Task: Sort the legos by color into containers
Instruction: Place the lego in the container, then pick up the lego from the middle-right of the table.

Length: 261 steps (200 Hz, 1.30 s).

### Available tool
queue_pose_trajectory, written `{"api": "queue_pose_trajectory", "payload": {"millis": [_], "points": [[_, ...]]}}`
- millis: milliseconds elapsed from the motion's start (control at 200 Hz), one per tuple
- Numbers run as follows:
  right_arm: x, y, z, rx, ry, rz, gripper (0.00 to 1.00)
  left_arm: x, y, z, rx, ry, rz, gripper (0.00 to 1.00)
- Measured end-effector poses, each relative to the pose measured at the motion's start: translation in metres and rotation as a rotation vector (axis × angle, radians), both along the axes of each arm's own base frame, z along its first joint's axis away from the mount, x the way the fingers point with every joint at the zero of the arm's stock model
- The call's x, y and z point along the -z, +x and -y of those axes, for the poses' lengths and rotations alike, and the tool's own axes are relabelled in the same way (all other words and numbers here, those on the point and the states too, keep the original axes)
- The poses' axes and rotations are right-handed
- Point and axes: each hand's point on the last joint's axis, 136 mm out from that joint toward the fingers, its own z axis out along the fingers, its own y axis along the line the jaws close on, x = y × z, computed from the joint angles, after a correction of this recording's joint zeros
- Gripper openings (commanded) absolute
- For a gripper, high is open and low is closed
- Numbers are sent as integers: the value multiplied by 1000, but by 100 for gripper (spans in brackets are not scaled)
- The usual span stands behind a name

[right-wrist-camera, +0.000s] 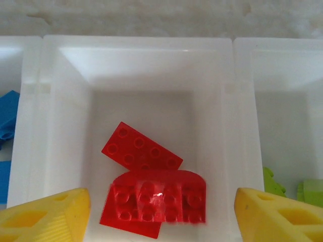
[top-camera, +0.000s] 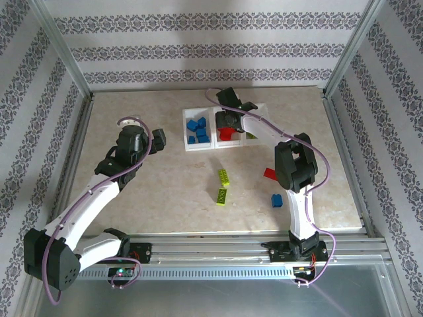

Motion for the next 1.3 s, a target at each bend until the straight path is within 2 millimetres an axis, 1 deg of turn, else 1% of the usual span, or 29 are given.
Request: {"api": "queue_pose_trajectory", "payload": {"millis": [290, 400, 495, 675, 745, 810, 909, 1029, 1134, 1304], "points": [[0, 0, 4, 5, -17, -2, 78, 0, 0, 1, 3, -2, 0, 99], [-3, -2, 6, 8, -15, 0, 78, 0, 0, 1, 3, -2, 0, 100], [-12, -10, 10, 13, -9, 5, 78, 0, 0, 1, 3, -2, 0, 100], [-39, -30, 21, 32, 16, 36, 79, 0, 0, 1, 3, -2, 1, 100], [-45, -41, 27, 46, 23, 43, 80, 0, 0, 0, 2, -2, 1, 100], [-46, -52, 34, 60, 23, 41, 80, 0, 0, 0, 1, -2, 1, 100], [-41, -71, 46, 80, 19, 22, 81, 0, 0, -2, -4, -2, 1, 100], [-27, -96, 64, 113, 13, -14, 83, 0, 0, -2, -4, -3, 1, 100], [-12, -119, 88, 159, 11, -52, 85, -1, 1, -2, -5, -4, 3, 100], [14, -156, 133, 267, 60, -129, 89, -1, 2, -3, -5, -7, 6, 100]]}}
